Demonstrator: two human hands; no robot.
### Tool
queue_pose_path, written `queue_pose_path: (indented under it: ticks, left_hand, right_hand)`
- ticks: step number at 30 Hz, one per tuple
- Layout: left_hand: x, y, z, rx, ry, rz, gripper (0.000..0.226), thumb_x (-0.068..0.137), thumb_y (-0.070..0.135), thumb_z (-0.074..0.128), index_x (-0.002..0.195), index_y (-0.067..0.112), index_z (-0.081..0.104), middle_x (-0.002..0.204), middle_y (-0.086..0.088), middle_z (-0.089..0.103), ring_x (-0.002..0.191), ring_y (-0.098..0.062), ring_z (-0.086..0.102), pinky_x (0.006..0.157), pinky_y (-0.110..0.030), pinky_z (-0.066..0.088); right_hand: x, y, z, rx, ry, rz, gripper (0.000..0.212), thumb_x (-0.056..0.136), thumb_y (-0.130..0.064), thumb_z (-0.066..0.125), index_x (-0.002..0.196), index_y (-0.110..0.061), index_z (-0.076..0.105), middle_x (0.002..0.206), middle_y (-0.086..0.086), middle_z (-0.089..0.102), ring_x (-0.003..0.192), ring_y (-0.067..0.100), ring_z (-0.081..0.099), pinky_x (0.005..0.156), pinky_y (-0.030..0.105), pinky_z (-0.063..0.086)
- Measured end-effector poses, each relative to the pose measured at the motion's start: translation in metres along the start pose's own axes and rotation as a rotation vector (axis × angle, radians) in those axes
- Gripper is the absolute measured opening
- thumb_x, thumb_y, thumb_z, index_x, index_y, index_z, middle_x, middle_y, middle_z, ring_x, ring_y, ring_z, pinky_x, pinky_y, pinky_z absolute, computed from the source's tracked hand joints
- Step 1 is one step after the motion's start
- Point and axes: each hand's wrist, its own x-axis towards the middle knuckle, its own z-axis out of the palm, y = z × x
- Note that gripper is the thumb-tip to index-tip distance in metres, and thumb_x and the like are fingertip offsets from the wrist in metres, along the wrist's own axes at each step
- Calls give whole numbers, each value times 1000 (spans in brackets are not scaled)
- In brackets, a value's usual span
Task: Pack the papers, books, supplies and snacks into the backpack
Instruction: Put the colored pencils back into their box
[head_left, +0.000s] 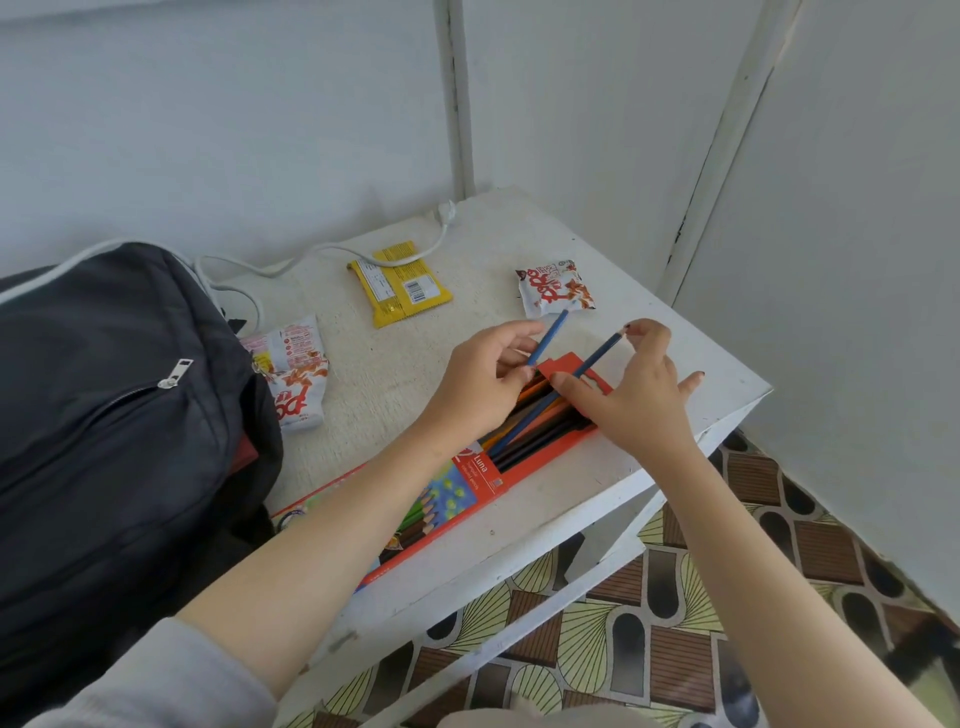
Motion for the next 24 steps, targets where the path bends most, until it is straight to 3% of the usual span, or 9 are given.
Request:
queue_pose_path:
  ticks: [5,10,13,17,19,21,24]
  left_hand:
    - [-12,-7,0,115,-71,54,44,88,-1,56,129,15,53,109,2,65,101,-5,58,89,-3,39]
    - [-36,-11,-6,208,-37,88,40,91,21,58,131,18,53,115,5,65,109,-4,55,94,-12,37]
    - [-47,-14,-9,220,-36,103,44,87,19,65,130,18,54,121,4,62,113,-2,55,99,-15,38]
    - [-50,-17,-9,215,36,110,43,83,15,68,125,17,58,114,4,66,107,0,57,97,-12,37]
    - [-50,-17,-9,216,54,130,41,82,14,69,122,17,61,111,3,67,105,-3,59,97,-17,41]
    - [-51,-19,-9,227,60,158,38,82,14,69,119,16,63,108,3,68,103,-5,61,97,-27,45]
    - [-51,-20,-10,233,72,187,35,81,13,69,116,14,65,106,3,69,101,-6,62,95,-31,48]
  right_hand:
    - [-4,5,1,-73,-41,-20,83,70,-63,66,127,-15,30,132,0,43,131,25,36,111,55,-8]
    - [-9,9,7,-140,-55,-31,85,65,-70,63,124,-16,34,129,-3,44,129,20,38,112,58,-6]
    - [-10,10,6,-189,-82,-57,87,65,-72,61,129,-18,33,136,-1,41,135,22,31,111,59,-8]
    - [-10,7,2,-332,-119,-112,90,68,-74,55,139,-24,32,154,4,22,144,27,11,108,61,-14]
    - [-8,4,-2,-419,-96,-142,84,74,-70,55,141,-24,34,157,6,16,145,28,5,107,61,-15]
    - [-6,1,-5,-487,-60,-175,75,78,-64,55,139,-24,39,157,7,15,146,28,3,106,61,-16]
    - [-5,-1,-6,-554,-15,-250,66,80,-58,54,133,-20,50,156,8,21,145,31,8,104,61,-20]
